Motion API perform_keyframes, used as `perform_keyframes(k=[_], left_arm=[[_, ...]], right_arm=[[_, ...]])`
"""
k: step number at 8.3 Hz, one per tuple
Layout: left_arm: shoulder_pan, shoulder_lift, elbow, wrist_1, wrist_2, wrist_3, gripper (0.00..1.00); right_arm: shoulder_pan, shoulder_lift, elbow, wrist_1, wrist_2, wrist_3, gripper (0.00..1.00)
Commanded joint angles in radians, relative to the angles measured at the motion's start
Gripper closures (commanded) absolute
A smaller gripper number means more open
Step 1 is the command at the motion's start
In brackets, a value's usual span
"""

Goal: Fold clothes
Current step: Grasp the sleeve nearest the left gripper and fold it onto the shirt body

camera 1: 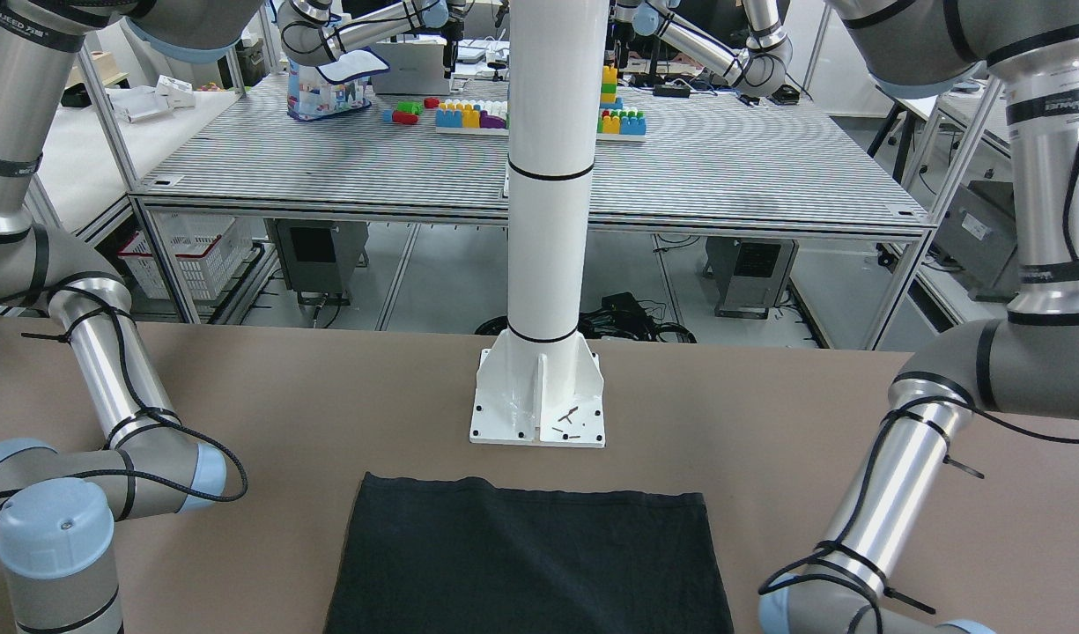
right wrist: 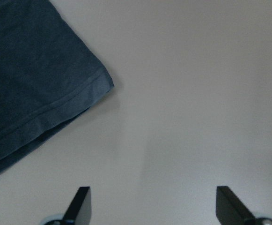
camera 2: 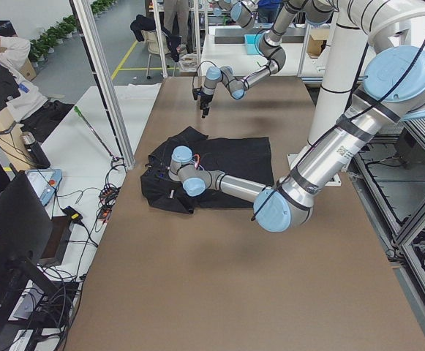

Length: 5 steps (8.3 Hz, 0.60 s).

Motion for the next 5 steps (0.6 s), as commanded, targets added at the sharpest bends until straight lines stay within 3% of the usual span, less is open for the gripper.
perform_keyframes(k=[1,5], left_arm=[[0.107,-0.088,-0.001,0.012,0.12,-0.184,1.0],[0.134,-0.114,0.006,0.015,0.156,-0.222,1.0]], right_arm=[[0.0,0.0,0.0,0.0,0.001,0.0,0.06],[0.0,0.0,0.0,0.0,0.0,0.0,0.06]])
